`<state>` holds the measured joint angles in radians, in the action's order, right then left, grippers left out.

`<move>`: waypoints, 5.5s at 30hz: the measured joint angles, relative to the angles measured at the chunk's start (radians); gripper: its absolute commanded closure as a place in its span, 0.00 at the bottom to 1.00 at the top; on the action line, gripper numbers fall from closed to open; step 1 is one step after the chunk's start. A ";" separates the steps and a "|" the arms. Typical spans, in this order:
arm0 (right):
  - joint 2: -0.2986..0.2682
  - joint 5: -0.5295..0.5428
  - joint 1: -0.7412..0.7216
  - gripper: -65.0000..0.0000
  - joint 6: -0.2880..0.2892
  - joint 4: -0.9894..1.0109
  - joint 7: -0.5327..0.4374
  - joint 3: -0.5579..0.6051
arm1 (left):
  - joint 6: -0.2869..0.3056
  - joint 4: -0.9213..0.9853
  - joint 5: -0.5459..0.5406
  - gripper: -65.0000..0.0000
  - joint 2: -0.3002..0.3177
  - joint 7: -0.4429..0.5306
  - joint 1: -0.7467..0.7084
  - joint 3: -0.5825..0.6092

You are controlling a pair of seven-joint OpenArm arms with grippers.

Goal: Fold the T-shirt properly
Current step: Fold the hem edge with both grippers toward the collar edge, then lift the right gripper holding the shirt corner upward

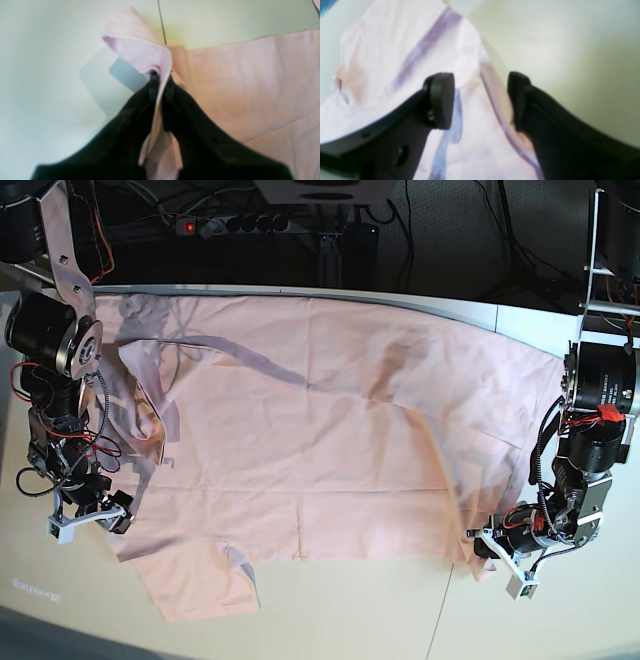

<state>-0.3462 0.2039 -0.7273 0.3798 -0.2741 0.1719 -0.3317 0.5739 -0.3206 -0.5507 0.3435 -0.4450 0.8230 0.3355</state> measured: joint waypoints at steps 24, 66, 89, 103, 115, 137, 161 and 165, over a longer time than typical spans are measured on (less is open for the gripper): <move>-0.054 -0.090 0.077 1.00 0.009 -0.198 0.138 0.000 | 0.000 0.000 -0.137 1.00 0.080 -0.040 0.000 0.000; -0.168 0.287 0.497 1.00 0.075 -0.762 0.386 0.007 | 0.099 -0.342 -0.785 1.00 0.371 -0.743 -0.196 0.006; -0.180 0.299 0.558 0.50 0.076 -0.788 0.383 0.007 | 0.100 -0.488 -0.737 1.00 0.413 -0.653 -0.325 0.006; -0.183 0.353 0.449 0.36 0.075 -0.789 0.394 -0.011 | 0.100 -0.488 -0.723 1.00 0.415 -0.639 -0.324 0.006; -0.084 0.188 0.002 0.42 0.074 -0.310 0.440 0.037 | 0.100 -0.489 -0.697 1.00 0.415 -0.649 -0.324 0.006; 0.020 0.016 -0.060 0.42 0.075 -0.060 0.303 0.035 | 0.100 -0.560 -0.694 1.00 0.418 -0.663 -0.325 0.006; 0.047 -0.226 0.015 1.00 0.077 -0.216 0.210 0.123 | 0.100 -0.565 -0.587 1.00 0.418 -0.563 -0.325 0.006; 0.025 -0.203 0.099 1.00 0.077 -0.391 0.209 0.265 | 0.100 -0.566 -0.506 1.00 0.419 -0.504 -0.326 0.006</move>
<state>-0.3214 0.0006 -0.6285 0.4568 -0.6651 0.3813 -0.0669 0.6735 -0.8867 -1.0569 0.7624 -0.9489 0.4973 0.3420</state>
